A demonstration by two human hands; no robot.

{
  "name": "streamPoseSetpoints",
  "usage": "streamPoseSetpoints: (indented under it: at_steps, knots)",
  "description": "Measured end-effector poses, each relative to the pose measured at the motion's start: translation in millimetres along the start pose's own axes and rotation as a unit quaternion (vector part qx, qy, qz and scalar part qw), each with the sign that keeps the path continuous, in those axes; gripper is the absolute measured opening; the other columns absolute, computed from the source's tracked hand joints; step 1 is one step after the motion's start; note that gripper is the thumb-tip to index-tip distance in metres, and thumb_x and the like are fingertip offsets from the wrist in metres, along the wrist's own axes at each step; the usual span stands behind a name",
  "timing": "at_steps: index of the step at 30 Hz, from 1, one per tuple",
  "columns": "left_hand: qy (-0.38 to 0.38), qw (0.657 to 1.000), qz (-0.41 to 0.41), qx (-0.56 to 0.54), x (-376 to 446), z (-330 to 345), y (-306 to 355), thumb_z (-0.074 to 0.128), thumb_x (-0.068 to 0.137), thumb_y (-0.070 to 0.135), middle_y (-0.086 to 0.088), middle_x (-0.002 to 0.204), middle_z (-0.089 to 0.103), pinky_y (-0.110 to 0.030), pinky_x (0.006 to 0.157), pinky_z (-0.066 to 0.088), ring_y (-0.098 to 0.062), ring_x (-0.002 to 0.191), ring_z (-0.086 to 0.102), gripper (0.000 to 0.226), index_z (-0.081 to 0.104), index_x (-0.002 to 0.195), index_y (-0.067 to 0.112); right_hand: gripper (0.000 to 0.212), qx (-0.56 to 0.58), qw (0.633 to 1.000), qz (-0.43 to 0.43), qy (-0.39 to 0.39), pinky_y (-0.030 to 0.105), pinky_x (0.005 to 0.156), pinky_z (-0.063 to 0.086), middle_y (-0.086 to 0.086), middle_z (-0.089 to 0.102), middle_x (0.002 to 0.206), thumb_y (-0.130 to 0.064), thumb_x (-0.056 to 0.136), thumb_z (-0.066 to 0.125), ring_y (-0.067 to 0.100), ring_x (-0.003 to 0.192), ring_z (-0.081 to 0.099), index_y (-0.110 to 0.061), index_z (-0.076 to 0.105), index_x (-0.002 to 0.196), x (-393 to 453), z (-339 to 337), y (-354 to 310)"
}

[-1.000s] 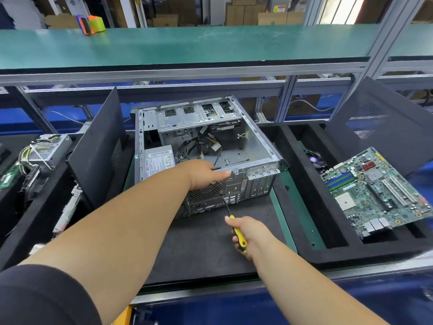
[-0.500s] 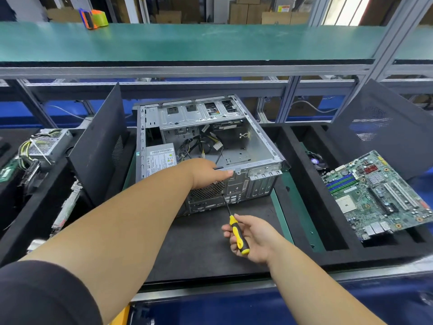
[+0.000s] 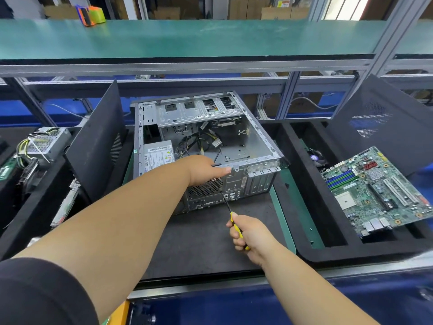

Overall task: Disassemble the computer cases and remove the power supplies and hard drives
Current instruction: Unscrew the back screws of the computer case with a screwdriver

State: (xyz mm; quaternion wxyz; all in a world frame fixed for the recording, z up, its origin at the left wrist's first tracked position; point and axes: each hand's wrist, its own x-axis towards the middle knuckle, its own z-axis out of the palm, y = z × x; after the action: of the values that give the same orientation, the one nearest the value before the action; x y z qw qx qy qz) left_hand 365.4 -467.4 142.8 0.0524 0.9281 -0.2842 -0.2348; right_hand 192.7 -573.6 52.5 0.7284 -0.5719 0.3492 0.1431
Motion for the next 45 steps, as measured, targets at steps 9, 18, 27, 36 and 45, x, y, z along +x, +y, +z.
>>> streamPoseSetpoints:
  at_steps: [9, 18, 27, 36, 45]
  knots:
    - [0.0, 1.0, -0.003, 0.0, -1.8, -0.4, 0.3, 0.027, 0.088, 0.079, -0.007, 0.157, 0.034, -0.037, 0.113, 0.027, -0.025, 0.144, 0.033, 0.09, 0.038, 0.15, 0.015, 0.03, -0.543, 0.798, -0.148, 0.216, 0.03, 0.063, 0.036, 0.007, 0.065, 0.1, -0.039, 0.107, 0.034, 0.027, 0.084, 0.059, -0.013, 0.049, 0.109, -11.8, 11.7, -4.0]
    - [-0.004, 1.0, 0.002, 0.01, -1.2, -1.3, 0.7, 0.027, 0.089, 0.078, -0.008, 0.157, 0.035, -0.038, 0.112, 0.028, -0.026, 0.143, 0.033, 0.088, 0.04, 0.149, 0.014, 0.032, 0.127, 0.991, 0.028, -0.018, 0.024, 0.044, 0.041, 0.011, 0.063, 0.065, -0.026, 0.101, 0.052, 0.012, 0.042, 0.043, 0.0, 0.064, 0.087, -4.4, 2.7, -5.8]
    - [-0.017, 1.0, 0.003, 0.009, -1.4, -3.7, 2.1, 0.027, 0.091, 0.076, -0.008, 0.157, 0.035, -0.038, 0.112, 0.027, -0.026, 0.143, 0.033, 0.085, 0.041, 0.148, 0.013, 0.034, 0.319, 0.938, 0.047, -0.127, 0.022, 0.036, 0.027, 0.003, 0.045, 0.057, -0.033, 0.104, 0.046, 0.009, 0.035, 0.028, -0.007, 0.056, 0.085, -2.0, 6.6, 13.9]
    - [-0.013, 1.0, 0.001, -0.002, -2.3, -4.2, 2.6, 0.028, 0.092, 0.074, -0.008, 0.158, 0.033, -0.038, 0.114, 0.025, -0.025, 0.145, 0.031, 0.085, 0.038, 0.149, 0.013, 0.034, -0.129, 0.987, -0.037, 0.087, 0.028, 0.051, 0.034, 0.006, 0.052, 0.056, -0.032, 0.106, 0.038, 0.018, 0.045, 0.043, -0.009, 0.053, 0.086, -4.8, 16.8, -8.3]
    - [-0.018, 1.0, 0.002, -0.009, -3.1, -5.1, 2.7, 0.029, 0.092, 0.074, -0.007, 0.158, 0.033, -0.036, 0.114, 0.024, -0.025, 0.144, 0.031, 0.083, 0.04, 0.149, 0.014, 0.032, -0.613, 0.731, -0.157, 0.256, 0.027, 0.057, 0.036, 0.001, 0.069, 0.098, -0.039, 0.108, 0.03, 0.022, 0.093, 0.068, -0.012, 0.045, 0.119, -4.6, 27.2, 0.5]
